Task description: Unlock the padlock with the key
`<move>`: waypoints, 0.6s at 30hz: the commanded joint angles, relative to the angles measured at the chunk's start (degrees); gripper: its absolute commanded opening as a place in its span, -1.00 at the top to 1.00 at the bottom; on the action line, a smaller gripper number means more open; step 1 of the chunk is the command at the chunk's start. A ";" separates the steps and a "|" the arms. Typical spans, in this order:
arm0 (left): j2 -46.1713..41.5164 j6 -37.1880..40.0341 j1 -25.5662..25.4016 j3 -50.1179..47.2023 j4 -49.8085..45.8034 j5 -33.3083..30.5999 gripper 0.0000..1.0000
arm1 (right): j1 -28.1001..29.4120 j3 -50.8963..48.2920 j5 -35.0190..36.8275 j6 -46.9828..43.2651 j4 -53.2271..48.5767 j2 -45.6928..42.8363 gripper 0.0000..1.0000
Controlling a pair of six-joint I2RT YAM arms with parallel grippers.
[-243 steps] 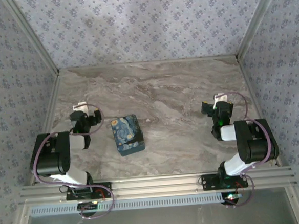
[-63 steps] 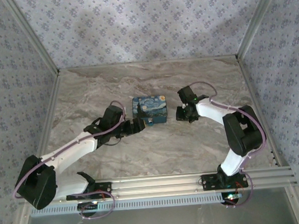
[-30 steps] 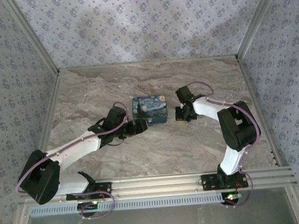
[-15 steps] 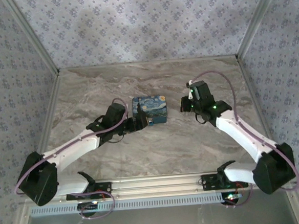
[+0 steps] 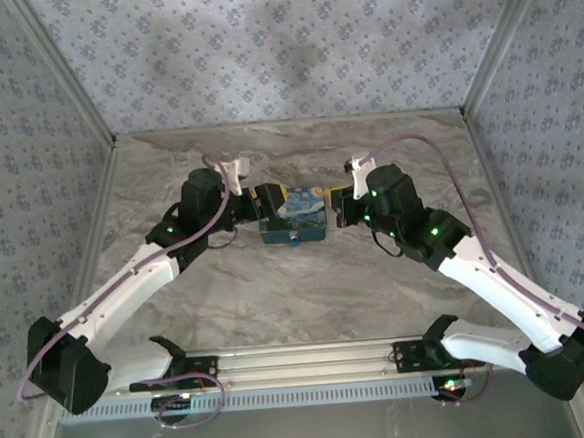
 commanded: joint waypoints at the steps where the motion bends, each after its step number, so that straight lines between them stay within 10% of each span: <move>1: -0.27 -1.49 -0.20 1.86 6.63 5.57 -0.13 | 1.99 1.82 3.18 -2.39 1.11 -0.75 1.00; 18: 3.82 -0.81 -6.38 2.57 12.81 9.68 0.32 | 3.39 2.71 3.39 2.18 1.46 -0.65 1.00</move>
